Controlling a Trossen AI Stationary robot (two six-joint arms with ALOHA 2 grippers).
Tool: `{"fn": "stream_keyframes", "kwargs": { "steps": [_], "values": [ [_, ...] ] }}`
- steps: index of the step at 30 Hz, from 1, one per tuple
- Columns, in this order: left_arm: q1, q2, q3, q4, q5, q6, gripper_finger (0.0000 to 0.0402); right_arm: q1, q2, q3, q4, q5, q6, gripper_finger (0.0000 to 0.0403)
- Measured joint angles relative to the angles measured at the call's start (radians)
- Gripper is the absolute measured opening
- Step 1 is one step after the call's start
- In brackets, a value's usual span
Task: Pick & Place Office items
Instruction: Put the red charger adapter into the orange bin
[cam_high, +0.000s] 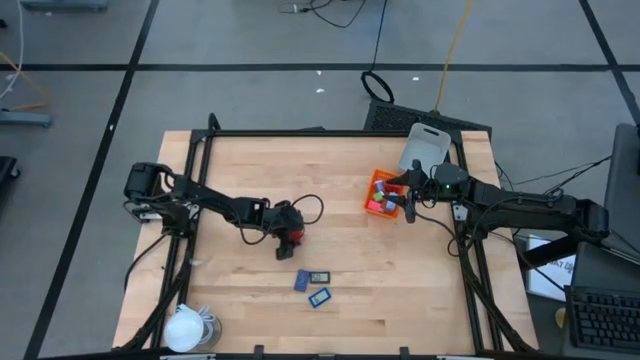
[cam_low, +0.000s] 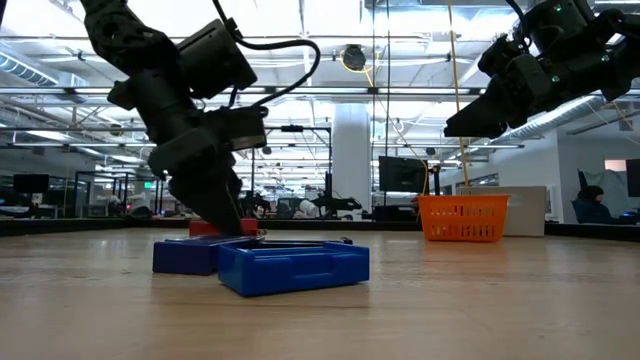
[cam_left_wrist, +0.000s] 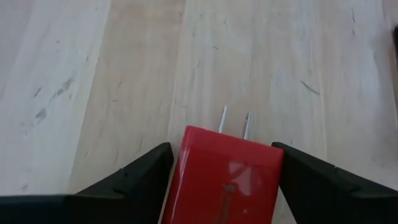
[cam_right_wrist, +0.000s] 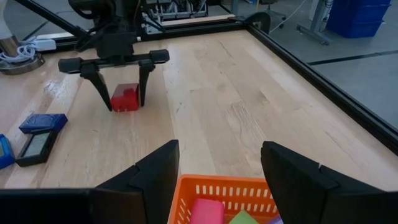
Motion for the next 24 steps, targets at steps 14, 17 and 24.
{"fn": "stream_keyframes", "kwargs": {
  "steps": [14, 17, 24],
  "values": [
    [-0.034, -0.055, 0.000, -0.137, -0.073, 0.143, 0.0267, 0.000, 0.000, 0.000, 0.003, 0.000, 0.000, 0.0219],
    [-0.034, -0.055, -0.001, -0.131, -0.073, 0.160, 0.0256, 0.000, 0.000, 0.000, 0.002, 0.000, 0.000, 0.0219],
    [-0.035, -0.056, -0.001, -0.129, -0.088, 0.161, 0.0218, 0.000, 0.000, 0.000, 0.001, 0.000, 0.000, 0.0219]
  ]
}}
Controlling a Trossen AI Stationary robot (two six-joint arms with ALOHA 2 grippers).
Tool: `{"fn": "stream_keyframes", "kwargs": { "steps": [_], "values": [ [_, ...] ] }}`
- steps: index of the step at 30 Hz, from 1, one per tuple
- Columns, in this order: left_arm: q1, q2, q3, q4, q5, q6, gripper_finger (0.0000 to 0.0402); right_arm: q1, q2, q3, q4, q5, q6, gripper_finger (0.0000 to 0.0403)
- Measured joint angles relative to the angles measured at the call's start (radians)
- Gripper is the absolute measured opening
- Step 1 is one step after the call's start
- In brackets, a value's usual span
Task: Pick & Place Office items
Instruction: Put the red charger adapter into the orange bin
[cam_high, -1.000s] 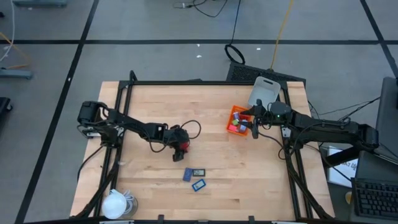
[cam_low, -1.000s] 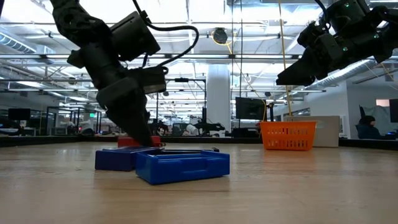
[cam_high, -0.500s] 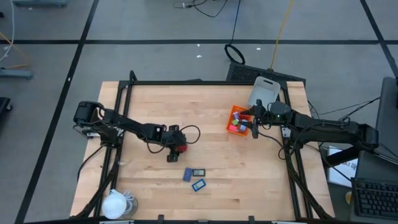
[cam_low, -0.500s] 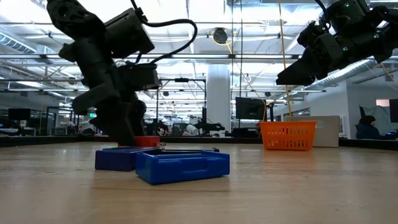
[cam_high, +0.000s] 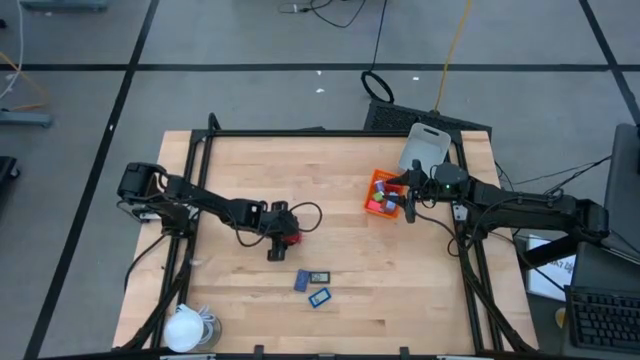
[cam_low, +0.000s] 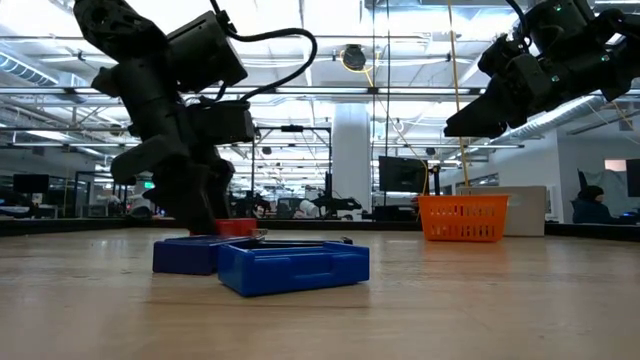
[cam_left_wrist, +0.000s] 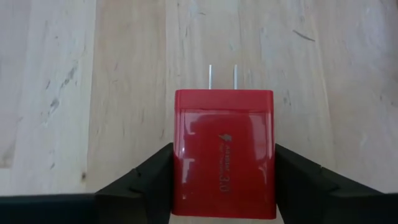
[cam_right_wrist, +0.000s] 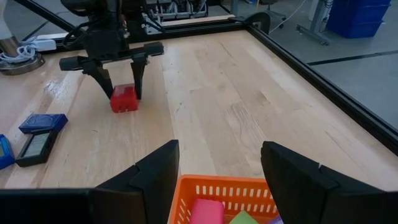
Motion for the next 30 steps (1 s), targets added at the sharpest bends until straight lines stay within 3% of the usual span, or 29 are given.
{"fn": "stream_keyframes", "kwargs": {
  "steps": [12, 20, 26, 30],
  "values": [
    [-0.005, -0.025, 0.041, 0.011, -0.047, -0.165, 0.0213, 0.000, 0.005, 0.000, 0.019, 0.000, 0.000, 0.0219],
    [-0.026, -0.064, 0.052, 0.338, -0.051, -0.034, 0.0223, 0.035, 0.060, 0.001, 0.117, -0.003, 0.039, 0.0219],
    [-0.010, -0.064, 0.053, 0.550, -0.077, 0.051, 0.0212, 0.086, 0.164, 0.000, 0.211, -0.002, 0.002, 0.0219],
    [0.007, -0.065, 0.053, 0.705, -0.033, 0.085, 0.0212, 0.116, 0.257, 0.000, 0.343, -0.001, -0.021, 0.0219]
  ]
}}
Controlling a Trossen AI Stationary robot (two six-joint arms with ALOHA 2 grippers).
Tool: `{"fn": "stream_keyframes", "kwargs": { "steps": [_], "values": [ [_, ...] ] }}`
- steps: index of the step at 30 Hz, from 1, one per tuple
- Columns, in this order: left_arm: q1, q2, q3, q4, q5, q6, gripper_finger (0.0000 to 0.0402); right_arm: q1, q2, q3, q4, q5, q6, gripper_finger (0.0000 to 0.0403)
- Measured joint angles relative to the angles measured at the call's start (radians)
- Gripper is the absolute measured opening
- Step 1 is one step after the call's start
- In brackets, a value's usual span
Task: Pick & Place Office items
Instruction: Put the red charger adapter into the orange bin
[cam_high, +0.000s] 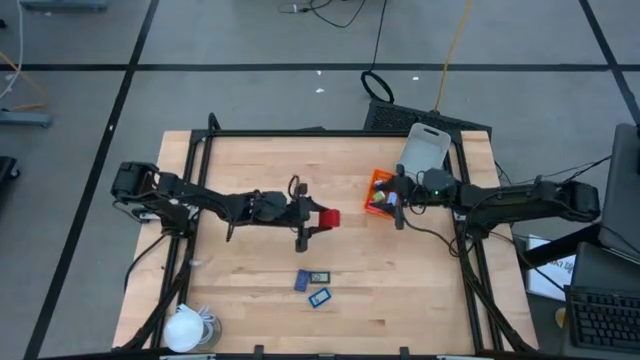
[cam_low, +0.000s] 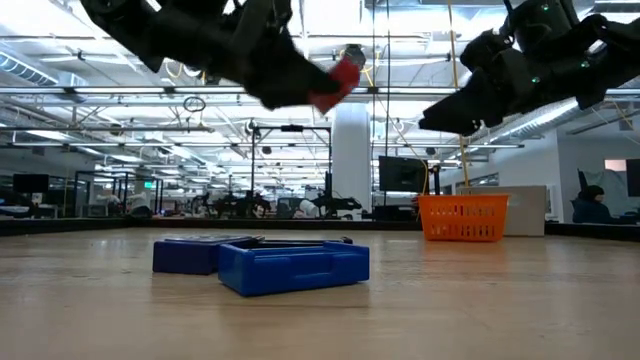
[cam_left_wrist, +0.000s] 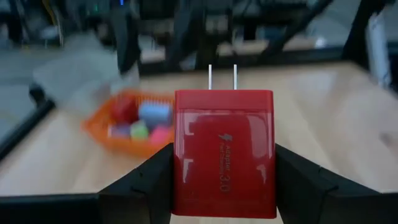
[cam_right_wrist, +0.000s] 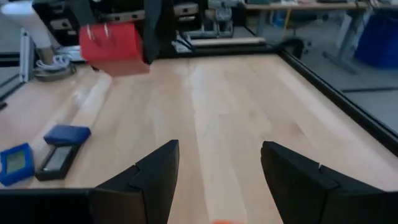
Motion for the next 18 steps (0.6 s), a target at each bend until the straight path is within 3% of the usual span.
{"fn": "stream_keyframes", "kwargs": {
  "steps": [5, 11, 18],
  "values": [
    [0.017, 0.015, 0.000, 0.120, 0.024, 0.014, 0.0216, 0.041, 0.135, 0.000, 0.248, 0.000, 0.019, 0.0229],
    [0.024, 0.028, 0.000, 0.137, 0.025, 0.006, 0.0214, 0.120, 0.275, 0.001, 0.519, 0.001, 0.026, 0.0285],
    [0.023, 0.028, 0.000, 0.143, 0.026, 0.000, 0.0218, 0.183, 0.415, 0.093, 0.558, 0.054, -0.015, 0.0331]
  ]
}}
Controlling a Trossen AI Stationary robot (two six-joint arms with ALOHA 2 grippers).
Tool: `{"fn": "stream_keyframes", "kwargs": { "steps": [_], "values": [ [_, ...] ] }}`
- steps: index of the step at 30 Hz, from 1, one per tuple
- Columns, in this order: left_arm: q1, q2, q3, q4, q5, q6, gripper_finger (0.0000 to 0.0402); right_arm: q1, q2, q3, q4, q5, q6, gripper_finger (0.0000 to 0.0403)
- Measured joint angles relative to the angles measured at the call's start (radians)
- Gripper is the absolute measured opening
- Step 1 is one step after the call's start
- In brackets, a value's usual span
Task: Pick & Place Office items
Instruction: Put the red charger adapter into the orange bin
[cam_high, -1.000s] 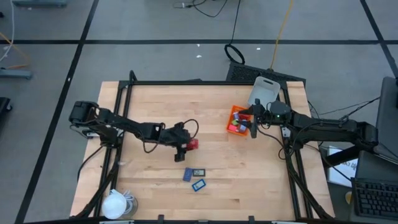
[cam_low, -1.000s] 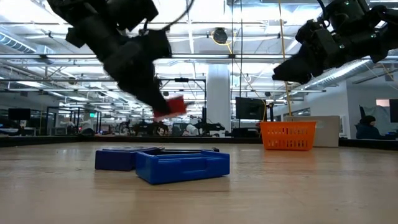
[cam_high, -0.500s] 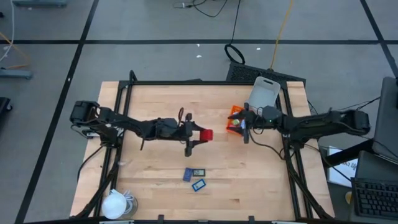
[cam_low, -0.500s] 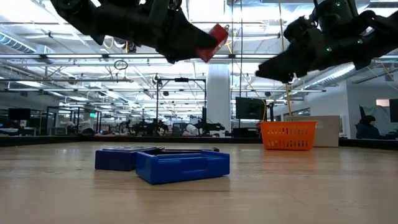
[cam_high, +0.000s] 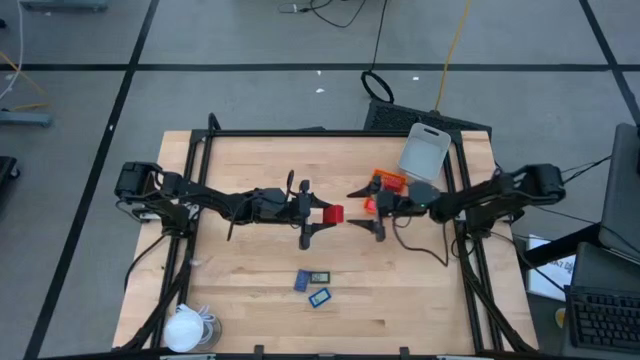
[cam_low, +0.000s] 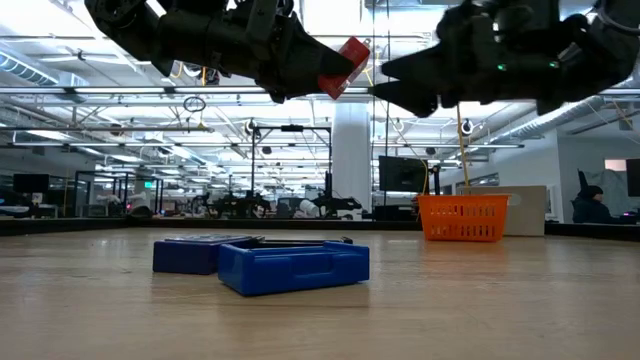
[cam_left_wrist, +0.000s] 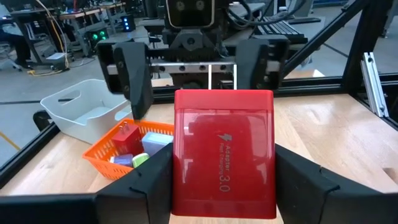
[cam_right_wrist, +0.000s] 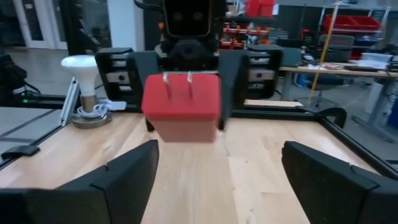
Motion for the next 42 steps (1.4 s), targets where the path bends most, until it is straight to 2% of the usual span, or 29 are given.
{"fn": "stream_keyframes", "kwargs": {
  "steps": [9, 15, 21, 33, 36, 42],
  "values": [
    [0.000, 0.000, 0.000, -0.008, 0.000, 0.005, 0.0212, 0.035, 0.104, 0.108, 0.004, -0.001, -0.008, 0.0323],
    [0.000, 0.000, 0.000, -0.012, 0.000, 0.007, 0.0224, 0.035, 0.106, 0.111, 0.033, -0.003, 0.026, 0.0311],
    [0.001, 0.000, 0.000, -0.010, 0.000, 0.007, 0.0212, 0.053, 0.106, 0.111, 0.033, -0.003, 0.020, 0.0296],
    [0.001, 0.000, 0.000, -0.008, -0.026, 0.008, 0.0221, 0.061, 0.106, 0.114, 0.033, 0.026, 0.000, 0.0271],
    [0.001, 0.000, 0.000, -0.008, -0.026, 0.008, 0.0212, 0.061, 0.106, 0.125, 0.033, 0.025, 0.007, 0.0267],
    [0.001, 0.000, 0.000, -0.008, -0.026, 0.007, 0.0221, 0.061, 0.106, 0.134, 0.006, 0.025, 0.001, 0.0267]
  ]
}}
